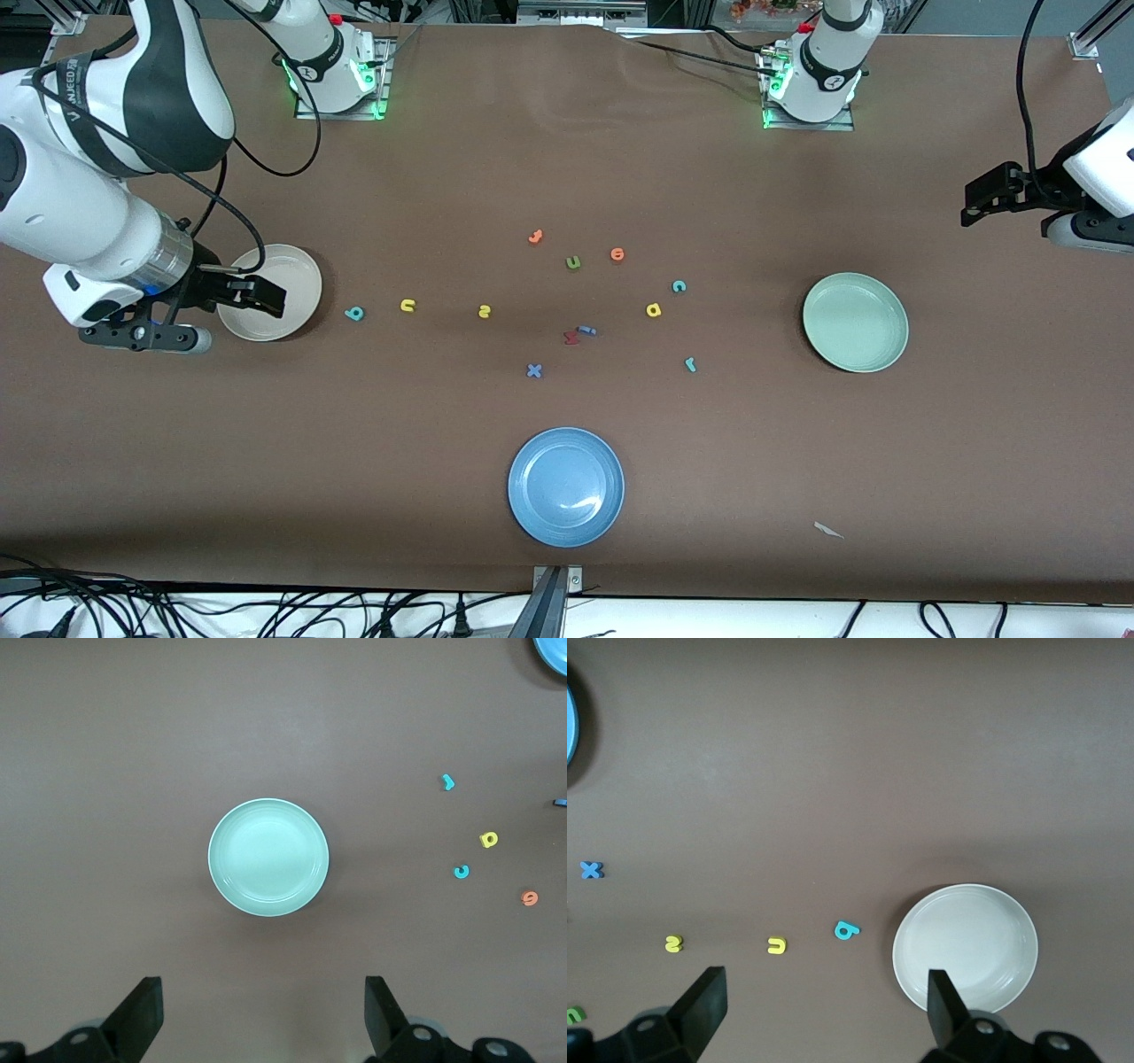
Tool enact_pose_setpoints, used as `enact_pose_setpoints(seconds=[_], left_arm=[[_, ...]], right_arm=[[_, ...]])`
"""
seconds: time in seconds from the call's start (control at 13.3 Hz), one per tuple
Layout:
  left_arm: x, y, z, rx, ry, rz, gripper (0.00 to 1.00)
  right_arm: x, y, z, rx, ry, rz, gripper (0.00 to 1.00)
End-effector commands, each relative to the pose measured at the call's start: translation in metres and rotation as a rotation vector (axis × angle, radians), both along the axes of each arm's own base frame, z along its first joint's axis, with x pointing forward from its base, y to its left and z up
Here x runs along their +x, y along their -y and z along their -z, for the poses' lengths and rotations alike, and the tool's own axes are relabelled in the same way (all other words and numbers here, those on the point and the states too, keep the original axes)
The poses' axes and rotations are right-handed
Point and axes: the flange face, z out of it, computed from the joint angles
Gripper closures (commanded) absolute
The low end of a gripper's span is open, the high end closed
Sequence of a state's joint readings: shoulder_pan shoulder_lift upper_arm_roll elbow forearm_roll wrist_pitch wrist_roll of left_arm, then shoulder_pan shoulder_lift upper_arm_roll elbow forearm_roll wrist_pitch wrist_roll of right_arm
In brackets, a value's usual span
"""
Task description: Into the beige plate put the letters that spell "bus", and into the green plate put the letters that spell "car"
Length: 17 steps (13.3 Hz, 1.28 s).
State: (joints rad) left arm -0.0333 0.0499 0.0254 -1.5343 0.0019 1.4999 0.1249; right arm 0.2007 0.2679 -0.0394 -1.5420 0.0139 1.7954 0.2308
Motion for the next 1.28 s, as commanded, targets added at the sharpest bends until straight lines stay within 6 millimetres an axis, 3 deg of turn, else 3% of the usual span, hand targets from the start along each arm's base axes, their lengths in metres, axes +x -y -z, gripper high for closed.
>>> enact_pose_setpoints(seconds=[0.0,0.3,0.68,1.2], left_arm=[[0.0,0.005,-0.002,0.001,-0.016,0.025,0.0],[-0.006,0.013,-0.007,0.018,-0.041,0.041,0.0],[0.002,0.015,-0.021,0.019,0.037,0.042,0.0],[0.0,0.008,-0.017,0.009,0.018,0.023,0.0]], right_arm=[[0.001,0.0,-0.004,-0.014,0.003,-0.009,0.0],[0.001,0.0,-0.004,-0.015,0.003,-0.009,0.0],[0.002,0.001,-0.002,-0.015,0.002,-0.008,0.0],[0.002,0.001,-0.002,-0.015,0.002,-0.008,0.0]])
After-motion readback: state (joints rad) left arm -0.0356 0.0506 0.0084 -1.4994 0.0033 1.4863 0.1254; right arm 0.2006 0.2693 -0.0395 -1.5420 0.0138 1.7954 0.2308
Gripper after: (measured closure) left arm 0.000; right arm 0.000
